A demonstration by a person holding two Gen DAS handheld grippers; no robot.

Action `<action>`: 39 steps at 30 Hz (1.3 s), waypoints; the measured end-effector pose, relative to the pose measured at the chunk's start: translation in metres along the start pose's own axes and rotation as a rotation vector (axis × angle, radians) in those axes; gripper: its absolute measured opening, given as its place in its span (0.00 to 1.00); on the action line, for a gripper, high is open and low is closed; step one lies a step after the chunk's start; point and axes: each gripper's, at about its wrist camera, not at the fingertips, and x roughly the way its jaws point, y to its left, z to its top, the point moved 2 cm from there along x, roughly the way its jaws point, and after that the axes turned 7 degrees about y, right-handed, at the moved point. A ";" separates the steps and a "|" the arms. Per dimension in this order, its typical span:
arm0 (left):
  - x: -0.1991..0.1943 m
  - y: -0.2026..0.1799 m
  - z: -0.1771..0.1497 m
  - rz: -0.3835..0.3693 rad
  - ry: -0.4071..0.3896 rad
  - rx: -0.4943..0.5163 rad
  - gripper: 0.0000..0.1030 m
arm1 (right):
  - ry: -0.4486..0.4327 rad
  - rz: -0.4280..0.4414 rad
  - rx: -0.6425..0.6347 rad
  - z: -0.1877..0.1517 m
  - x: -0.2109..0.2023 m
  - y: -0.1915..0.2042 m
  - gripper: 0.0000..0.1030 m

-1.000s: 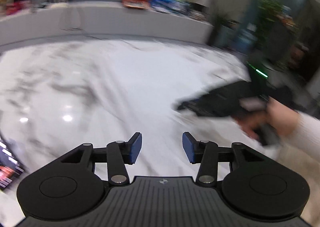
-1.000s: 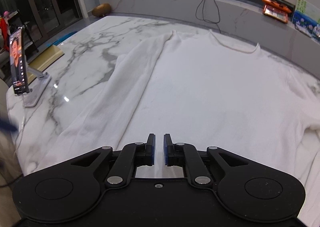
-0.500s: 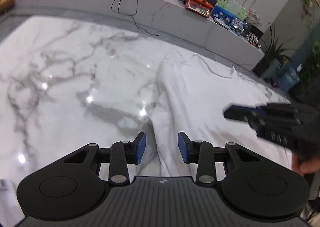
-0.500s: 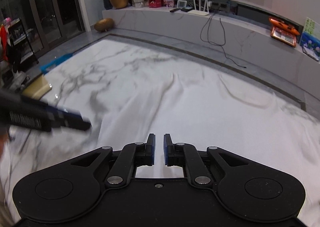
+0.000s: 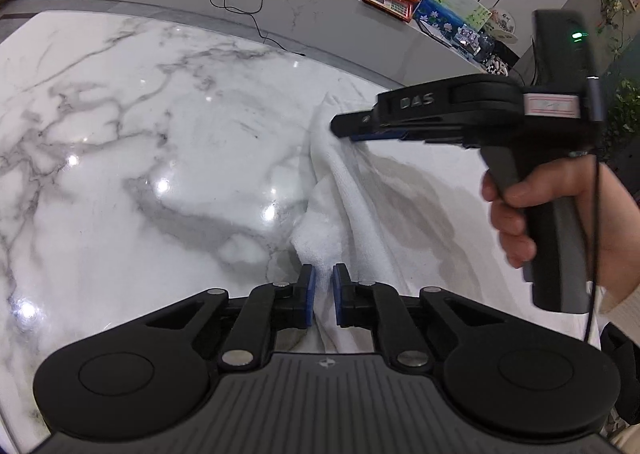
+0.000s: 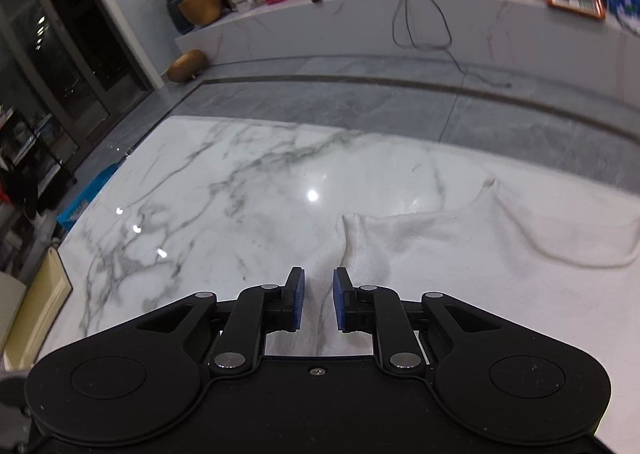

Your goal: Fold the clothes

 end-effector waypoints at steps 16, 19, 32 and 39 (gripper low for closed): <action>0.007 0.006 0.003 0.061 0.004 -0.020 0.04 | -0.043 -0.123 0.051 -0.011 -0.023 -0.022 0.04; 0.006 0.008 0.003 0.049 0.006 -0.024 0.04 | -0.052 -0.119 0.043 -0.019 -0.030 -0.025 0.12; -0.028 -0.015 -0.018 0.052 -0.030 0.087 0.16 | -0.008 -0.081 -0.045 -0.202 -0.140 0.024 0.13; -0.038 -0.027 -0.048 0.057 -0.016 0.124 0.16 | 0.038 -0.001 0.139 -0.294 -0.169 0.056 0.18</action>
